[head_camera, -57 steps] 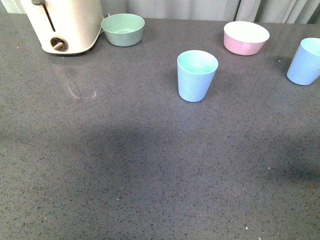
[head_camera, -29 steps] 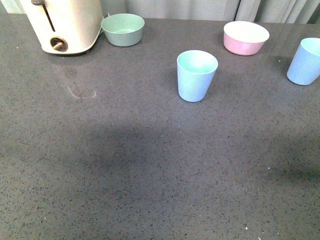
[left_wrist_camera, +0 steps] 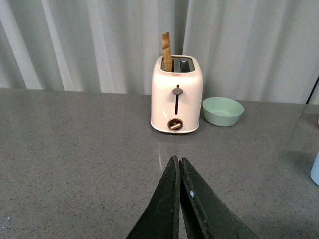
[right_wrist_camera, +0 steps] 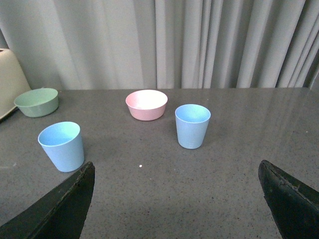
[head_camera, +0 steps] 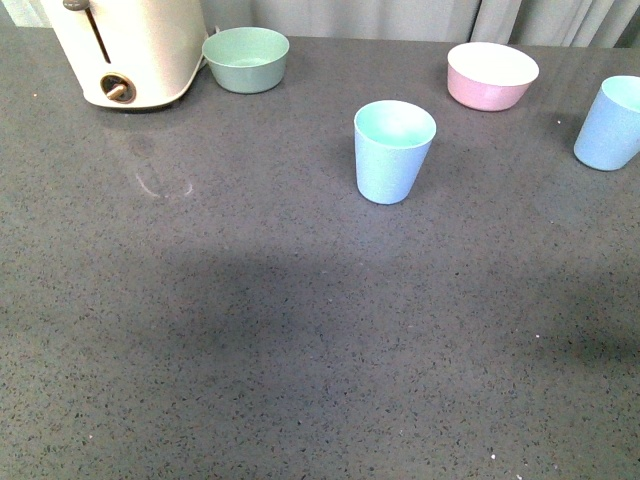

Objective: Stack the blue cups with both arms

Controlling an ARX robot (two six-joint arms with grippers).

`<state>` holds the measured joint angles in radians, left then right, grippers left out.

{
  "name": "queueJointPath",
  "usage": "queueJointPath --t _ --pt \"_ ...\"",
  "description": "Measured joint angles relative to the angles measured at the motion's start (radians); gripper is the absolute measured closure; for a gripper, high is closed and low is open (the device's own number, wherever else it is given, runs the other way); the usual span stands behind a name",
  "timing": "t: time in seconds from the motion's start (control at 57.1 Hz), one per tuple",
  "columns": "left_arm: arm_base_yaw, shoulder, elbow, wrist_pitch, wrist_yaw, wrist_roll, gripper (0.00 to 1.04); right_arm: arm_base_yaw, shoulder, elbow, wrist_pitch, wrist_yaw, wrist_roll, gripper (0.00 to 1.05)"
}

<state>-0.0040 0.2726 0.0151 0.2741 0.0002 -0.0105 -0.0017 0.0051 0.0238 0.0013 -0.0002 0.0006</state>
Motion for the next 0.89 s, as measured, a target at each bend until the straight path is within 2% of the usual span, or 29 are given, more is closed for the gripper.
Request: queueJointPath --t 0.386,0.473,0.771,0.806,0.841,0.894 --pt "0.000 -0.097 0.000 -0.098 0.000 0.000 1.03 0.000 0.000 0.000 0.000 0.000 0.000 0.09" --pt "0.000 -0.233 0.000 -0.260 0.000 0.001 1.03 0.000 0.000 0.000 0.000 0.000 0.000 0.09" --pt "0.000 -0.266 0.000 -0.271 0.000 0.001 1.03 0.000 0.000 0.000 0.000 0.000 0.000 0.09" --pt "0.000 -0.266 0.000 -0.271 0.000 0.000 0.99 0.000 0.000 0.000 0.000 0.000 0.000 0.09" --pt "0.000 -0.266 0.000 -0.271 0.000 0.000 0.90 -0.004 0.015 0.007 -0.024 -0.010 0.015 0.09" --pt "0.000 -0.266 0.000 -0.271 0.000 0.001 0.77 -0.072 0.155 0.094 -0.230 -0.106 0.077 0.09"
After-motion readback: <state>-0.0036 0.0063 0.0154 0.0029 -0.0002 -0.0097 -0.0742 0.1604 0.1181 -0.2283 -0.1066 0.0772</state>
